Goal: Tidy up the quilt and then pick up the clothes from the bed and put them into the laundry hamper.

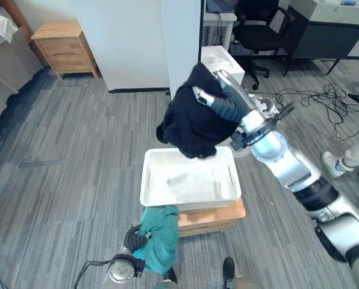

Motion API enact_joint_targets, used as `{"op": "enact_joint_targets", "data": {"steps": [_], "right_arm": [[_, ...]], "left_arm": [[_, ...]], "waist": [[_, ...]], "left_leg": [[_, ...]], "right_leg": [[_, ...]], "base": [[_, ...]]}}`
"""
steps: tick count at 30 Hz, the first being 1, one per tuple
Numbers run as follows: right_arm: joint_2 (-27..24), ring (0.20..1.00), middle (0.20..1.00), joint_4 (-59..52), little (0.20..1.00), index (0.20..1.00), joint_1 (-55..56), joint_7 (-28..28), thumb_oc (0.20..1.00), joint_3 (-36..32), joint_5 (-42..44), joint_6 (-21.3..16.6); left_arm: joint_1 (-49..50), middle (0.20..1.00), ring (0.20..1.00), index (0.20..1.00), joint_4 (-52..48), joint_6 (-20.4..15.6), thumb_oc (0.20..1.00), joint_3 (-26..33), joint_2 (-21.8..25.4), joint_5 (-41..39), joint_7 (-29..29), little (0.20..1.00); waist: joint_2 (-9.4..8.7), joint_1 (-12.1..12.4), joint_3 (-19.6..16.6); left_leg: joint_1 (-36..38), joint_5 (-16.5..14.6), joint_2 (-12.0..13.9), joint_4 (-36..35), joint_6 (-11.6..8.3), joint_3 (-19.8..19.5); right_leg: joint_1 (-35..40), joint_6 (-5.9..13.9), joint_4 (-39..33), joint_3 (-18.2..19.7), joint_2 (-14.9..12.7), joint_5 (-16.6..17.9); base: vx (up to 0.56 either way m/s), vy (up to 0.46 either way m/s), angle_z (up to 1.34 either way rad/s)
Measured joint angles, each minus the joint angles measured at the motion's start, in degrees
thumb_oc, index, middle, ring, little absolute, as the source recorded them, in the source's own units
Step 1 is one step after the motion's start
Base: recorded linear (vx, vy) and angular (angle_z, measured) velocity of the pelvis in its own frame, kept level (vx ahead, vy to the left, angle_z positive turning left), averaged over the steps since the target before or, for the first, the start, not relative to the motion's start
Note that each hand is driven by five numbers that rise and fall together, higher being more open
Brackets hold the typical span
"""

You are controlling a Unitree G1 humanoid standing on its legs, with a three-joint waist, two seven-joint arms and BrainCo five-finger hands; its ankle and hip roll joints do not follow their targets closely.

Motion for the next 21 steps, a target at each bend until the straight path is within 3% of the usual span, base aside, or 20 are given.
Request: {"op": "enact_joint_targets", "data": {"steps": [2,5,12,15,16,17,21], "right_arm": [[1.7,0.2,0.2,3.66,0.2,0.2,-0.25,-0.14,0.2,0.65,-0.13,-0.14],[1.97,0.2,0.2,8.19,0.2,0.2,-0.34,-0.44,0.2,2.0,-0.68,0.54],[3.98,0.2,0.2,21.97,0.2,0.2,-0.04,-2.62,0.2,4.85,-2.51,2.28],[4.05,0.2,0.2,30.67,0.2,0.2,-0.47,-4.02,0.2,6.26,-4.58,3.68],[4.04,0.517,0.517,33.33,0.517,0.517,-0.52,-4.21,0.517,7.0,-4.69,4.35],[4.17,1.0,1.0,34.32,1.0,1.0,-0.52,-4.21,1.0,7.11,-4.91,4.84],[2.54,1.0,1.0,33.02,1.0,1.0,-0.25,-4.81,1.0,7.05,-7.84,5.27]], "left_arm": [[0.33,0.2,0.2,0.2,-0.08,-0.01,0.2,0.12,0.92,-0.16,-0.04,0.2],[0.25,0.2,0.2,0.2,-0.14,-0.06,0.2,0.16,1.28,-2.24,-0.08,0.2],[-2.46,0.2,0.2,0.2,1.53,-0.76,0.2,-0.85,1.16,-4.53,0.45,0.2],[-6.26,0.2,0.2,0.2,2.19,-2.79,0.2,-1.92,1.07,-6.71,1.81,0.2],[-7.3,0.2,0.2,0.2,2.1,-3.54,0.2,-1.93,1.09,-7.32,2.1,0.2],[-7.78,0.2,0.2,0.2,1.73,-4.09,0.2,-1.81,1.1,-8.37,2.2,0.2],[-8.01,0.2,0.2,0.2,-4.46,-4.78,0.2,-1.78,1.31,-9.42,1.66,0.2]], "waist": [[-0.44,0.1,-0.11],[0.64,0.21,0.5],[5.77,0.49,3.98],[8.7,1.18,5.89],[9.16,1.55,6.58],[9.35,1.66,7.08],[9.26,1.49,8.03]], "left_leg": [[-1.36,0.73,0.01,0.01,-0.3,-0.05],[-4.59,1.84,0.67,-0.01,-0.73,-0.33],[-10.25,3.67,0.97,-0.14,-0.5,-0.63],[-12.16,4.4,0.94,-0.22,-0.05,-1.71],[-12.22,4.4,1.05,-0.18,-0.12,-1.81],[-12.24,4.39,1.14,-0.21,-0.13,-1.83],[-12.21,4.37,1.1,0.01,-0.17,-1.89]], "right_leg": [[-1.26,0.0,0.0,-0.35,-0.06,-1.26],[-4.29,0.26,0.0,-0.64,0.49,-1.32],[-9.88,0.14,0.0,-1.4,0.69,0.55],[-11.1,-0.31,0.01,-2.21,0.69,1.13],[-11.12,-0.32,0.01,-2.32,0.8,1.13],[-11.13,-0.34,0.02,-2.35,0.87,1.13],[-11.0,-0.71,0.19,-2.59,0.87,1.43]], "base": [[-0.04,-0.063,0.03],[-0.08,-0.044,0.03],[-0.09,0.0,0.01],[-0.06,0.005,0.14],[0.02,0.012,0.09],[0.01,0.016,0.04],[0.02,0.011,0.01]]}}
